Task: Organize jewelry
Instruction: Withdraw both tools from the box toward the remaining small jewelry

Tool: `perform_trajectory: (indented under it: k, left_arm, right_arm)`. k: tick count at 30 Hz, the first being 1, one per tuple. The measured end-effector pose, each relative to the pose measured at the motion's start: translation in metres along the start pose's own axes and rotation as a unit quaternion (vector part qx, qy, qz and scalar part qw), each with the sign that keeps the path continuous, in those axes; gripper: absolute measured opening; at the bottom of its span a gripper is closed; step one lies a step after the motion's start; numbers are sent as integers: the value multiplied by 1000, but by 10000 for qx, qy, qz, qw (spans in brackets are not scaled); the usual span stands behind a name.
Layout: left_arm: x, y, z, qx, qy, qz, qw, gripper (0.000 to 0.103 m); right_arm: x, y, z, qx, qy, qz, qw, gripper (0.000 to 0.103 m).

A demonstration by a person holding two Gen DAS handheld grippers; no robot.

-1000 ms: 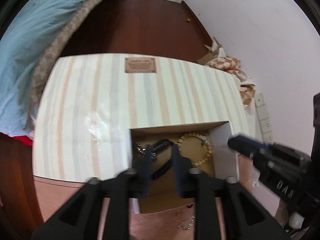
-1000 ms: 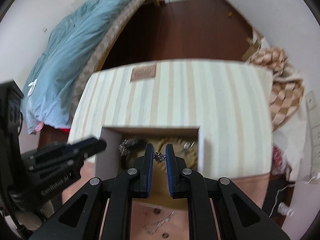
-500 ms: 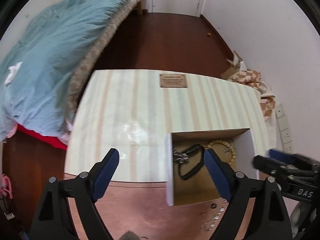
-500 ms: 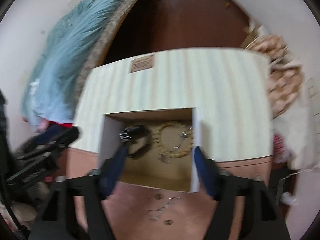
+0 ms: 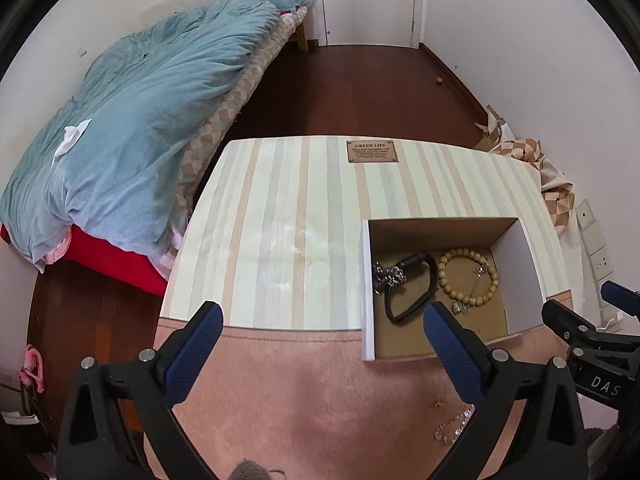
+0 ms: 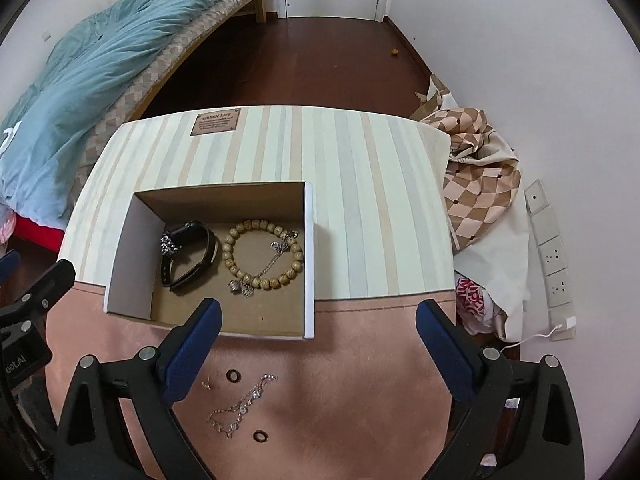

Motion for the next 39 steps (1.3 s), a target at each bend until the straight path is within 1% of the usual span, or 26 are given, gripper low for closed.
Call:
perform_trajectory:
  k: [7, 14, 25, 28, 30, 32, 34, 35, 36, 37, 38, 39]
  left_arm:
    - [9, 22, -6, -7, -42, -100, 9999, 102]
    - [17, 59, -10, 9, -35, -339, 9994, 102]
    - [20, 118, -12, 168, 33, -739, 9971, 102]
    - [21, 127, -11, 156, 36, -779, 9968, 102]
    - [26, 124, -10, 95, 30, -718, 9974, 102]
    - [36, 115, -7, -21, 51, -629, 9980, 102]
    - [51, 98, -5, -135, 57, -456, 9989, 102]
    - [58, 89, -5, -159, 48, -364, 9992, 102]
    - [69, 75, -4, -198, 36, -211, 9996, 102]
    - [75, 67, -4, -226, 30, -130, 9997, 102]
    - [86, 53, -4, -275, 15, 19, 9996, 102]
    - [96, 40, -3, -317, -6, 171, 9993, 102]
  right_arm:
    - [5, 25, -1, -5, -55, -247, 9997, 99]
    - [13, 68, -8, 88, -115, -670, 9976, 99]
    - [27, 135, -10, -36, -232, -1216, 9923, 99]
    - [32, 145, -9, -148, -280, -1238, 9918, 99]
    - [38, 141, -10, -215, -329, -1151, 9926, 99]
    - [48, 129, -9, -347, -375, -1006, 9936, 99]
    - [67, 104, -7, -469, -428, -732, 9953, 98]
    - [77, 89, -5, -584, -453, -580, 9956, 96]
    - [88, 75, -4, -653, -481, -440, 9957, 83]
    - [98, 61, -2, -695, -488, -307, 9959, 67]
    - [108, 45, 0, -745, -492, -172, 9959, 62]
    - [118, 30, 1, -775, -509, -63, 9957, 54]
Point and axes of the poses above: each gripper's, at about its wrist camera, not at the fingertips, and y roughly against the way its jaws point, z to its left, x to its underside, the point moved 8 cm from there along -y, roughly the way its jaws point, and after that the axes turned 4 degrees about -y, right-handed, at the moved point
